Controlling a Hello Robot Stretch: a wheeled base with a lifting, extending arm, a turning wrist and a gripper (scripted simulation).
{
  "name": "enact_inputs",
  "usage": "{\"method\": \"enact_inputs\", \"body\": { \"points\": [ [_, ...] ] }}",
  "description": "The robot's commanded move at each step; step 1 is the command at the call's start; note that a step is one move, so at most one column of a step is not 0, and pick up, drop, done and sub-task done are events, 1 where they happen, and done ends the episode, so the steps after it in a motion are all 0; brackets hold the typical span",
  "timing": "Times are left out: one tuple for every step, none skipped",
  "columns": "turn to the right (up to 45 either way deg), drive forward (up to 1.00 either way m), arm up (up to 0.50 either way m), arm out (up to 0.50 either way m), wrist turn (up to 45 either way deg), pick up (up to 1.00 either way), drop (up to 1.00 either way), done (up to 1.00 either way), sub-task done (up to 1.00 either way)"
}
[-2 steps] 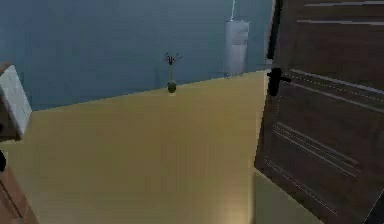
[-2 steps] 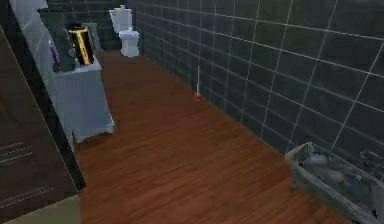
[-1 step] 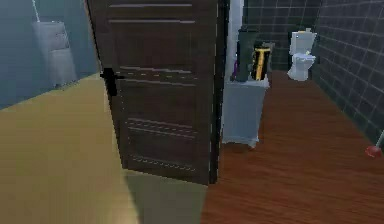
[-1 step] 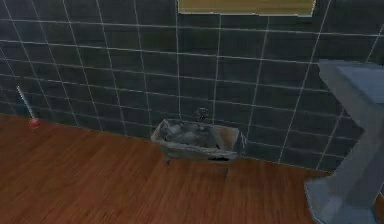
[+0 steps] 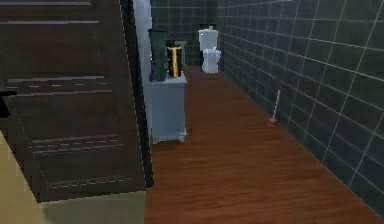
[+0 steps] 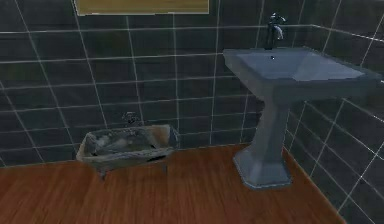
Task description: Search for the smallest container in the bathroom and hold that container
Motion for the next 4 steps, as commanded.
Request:
{"method": "enact_inputs", "body": {
  "points": [
    [0.0,0.05,0.00,0.00,0.0,0.00,0.00,0.00,0.00],
    [15.0,0.00,0.00,0.00,0.0,0.00,0.00,0.00,0.00],
    [0.0,1.00,0.00,0.00,0.0,0.00,0.00,0.00,0.00],
    [3.0,0.00,0.00,0.00,0.0,0.00,0.00,0.00,0.00]
  ]
}}
